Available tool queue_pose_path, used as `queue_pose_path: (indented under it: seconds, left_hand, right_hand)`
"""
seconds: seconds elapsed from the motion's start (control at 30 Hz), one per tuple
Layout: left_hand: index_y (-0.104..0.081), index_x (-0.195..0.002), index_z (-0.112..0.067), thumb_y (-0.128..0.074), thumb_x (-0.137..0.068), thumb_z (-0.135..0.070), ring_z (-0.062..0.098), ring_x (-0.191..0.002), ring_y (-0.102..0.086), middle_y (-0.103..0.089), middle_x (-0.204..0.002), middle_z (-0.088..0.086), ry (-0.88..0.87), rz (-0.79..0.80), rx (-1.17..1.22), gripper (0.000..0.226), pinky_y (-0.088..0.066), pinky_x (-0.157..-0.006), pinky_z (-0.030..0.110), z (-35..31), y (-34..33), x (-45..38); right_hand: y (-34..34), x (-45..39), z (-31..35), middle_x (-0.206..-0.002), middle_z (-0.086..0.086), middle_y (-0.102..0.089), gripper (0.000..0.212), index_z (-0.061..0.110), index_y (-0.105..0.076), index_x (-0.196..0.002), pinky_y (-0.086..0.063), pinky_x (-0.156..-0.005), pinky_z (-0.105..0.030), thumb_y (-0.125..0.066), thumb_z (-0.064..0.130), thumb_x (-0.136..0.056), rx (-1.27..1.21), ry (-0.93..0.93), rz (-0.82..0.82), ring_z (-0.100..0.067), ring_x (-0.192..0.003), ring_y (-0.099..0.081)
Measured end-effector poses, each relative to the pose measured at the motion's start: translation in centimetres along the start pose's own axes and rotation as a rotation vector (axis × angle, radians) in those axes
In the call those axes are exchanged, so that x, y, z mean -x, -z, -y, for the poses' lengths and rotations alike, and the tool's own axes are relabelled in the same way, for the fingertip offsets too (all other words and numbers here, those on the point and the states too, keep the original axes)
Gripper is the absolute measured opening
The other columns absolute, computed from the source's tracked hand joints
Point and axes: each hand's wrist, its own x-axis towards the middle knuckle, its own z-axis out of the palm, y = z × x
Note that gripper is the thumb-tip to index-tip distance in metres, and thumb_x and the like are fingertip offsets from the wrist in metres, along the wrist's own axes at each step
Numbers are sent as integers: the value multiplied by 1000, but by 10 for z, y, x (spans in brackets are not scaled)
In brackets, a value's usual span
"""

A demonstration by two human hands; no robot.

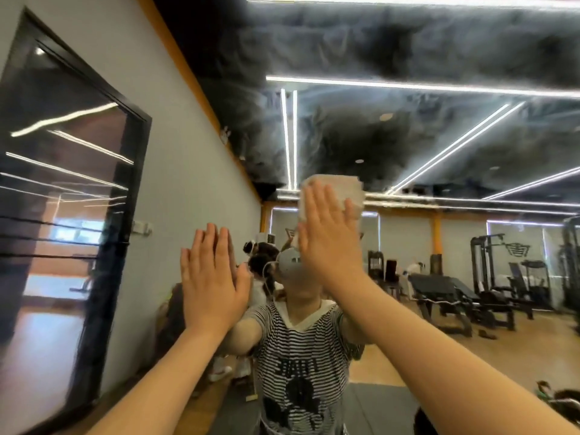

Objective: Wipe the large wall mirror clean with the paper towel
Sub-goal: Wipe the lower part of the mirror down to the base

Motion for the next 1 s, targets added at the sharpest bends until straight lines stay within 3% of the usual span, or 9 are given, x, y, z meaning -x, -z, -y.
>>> queue_pose_path:
  seconds: [0.13, 0.2, 0.4, 0.57, 0.63, 0.77, 0.9, 1.0]
  left_hand:
    - [-29, -149, -3, -27, -90, -44, 32, -145, -20, -26, -156, 18, 6, -11, 39, 71, -15, -117, 54, -1, 0, 1]
    - [-29, -149, -3, -27, -90, -45, 32, -146, -19, -25, -157, 18, 5, -13, 41, 72, -15, -117, 54, 0, 1, 2]
    - [-27, -150, -2, -25, -91, -44, 32, -146, -17, -24, -157, 18, 11, 4, 24, 72, -15, -118, 53, -2, 3, 1]
    - [-27, -148, -1, -26, -93, -40, 34, -144, -21, -27, -155, 20, 13, 4, -10, 68, -18, -116, 54, -2, 2, 1]
    - [-27, -148, -1, -27, -93, -40, 34, -144, -21, -28, -155, 20, 9, 3, -17, 68, -17, -115, 53, -2, 2, 1]
    - [-23, -149, -3, -27, -92, -41, 30, -145, -18, -26, -156, 18, 6, 4, -1, 69, -16, -116, 53, 0, 1, 1]
    - [-29, -148, -1, -27, -91, -44, 34, -144, -22, -27, -155, 19, 1, 9, 6, 71, -19, -116, 55, 0, 0, 0]
    - [-31, -148, 0, -26, -91, -44, 36, -144, -22, -28, -155, 20, 6, 5, 8, 72, -18, -116, 55, -1, 3, 1]
  right_hand:
    - [2, -8, -9, -162, -5, -12, 63, 14, -16, -155, 8, -116, -39, -10, 41, -99, 17, 172, 41, -21, -149, -7]
    - [5, -1, -31, -162, -4, -14, 62, 14, -18, -155, 5, -116, -38, -13, 40, -99, 15, 169, 37, -20, -149, -11]
    - [20, 36, -107, -161, -7, -16, 62, 13, -18, -155, 0, -118, -37, -16, 40, -99, -25, -54, -25, -19, -148, -8]
    - [16, 26, -64, -162, -7, -11, 63, 13, -12, -154, -1, -119, -45, -11, 39, -96, -96, -249, -55, -21, -149, -5]
    - [7, 15, -27, -162, -8, -11, 60, 15, -7, -153, -4, -118, -50, -10, 35, -96, -69, -138, -43, -25, -149, -8]
    - [-5, 2, 28, -163, -4, -3, 61, 20, 4, -151, 7, -117, -47, 4, 39, -93, -55, 68, 48, -23, -149, 2]
    - [0, 4, -12, -160, -3, -21, 57, 18, -21, -153, -11, -120, -48, -14, 37, -100, -6, 189, 50, -22, -148, -18]
    - [6, 25, -70, -159, -4, -19, 54, 17, -20, -153, -9, -116, -45, -20, 34, -102, 1, 126, 4, -23, -147, -19]
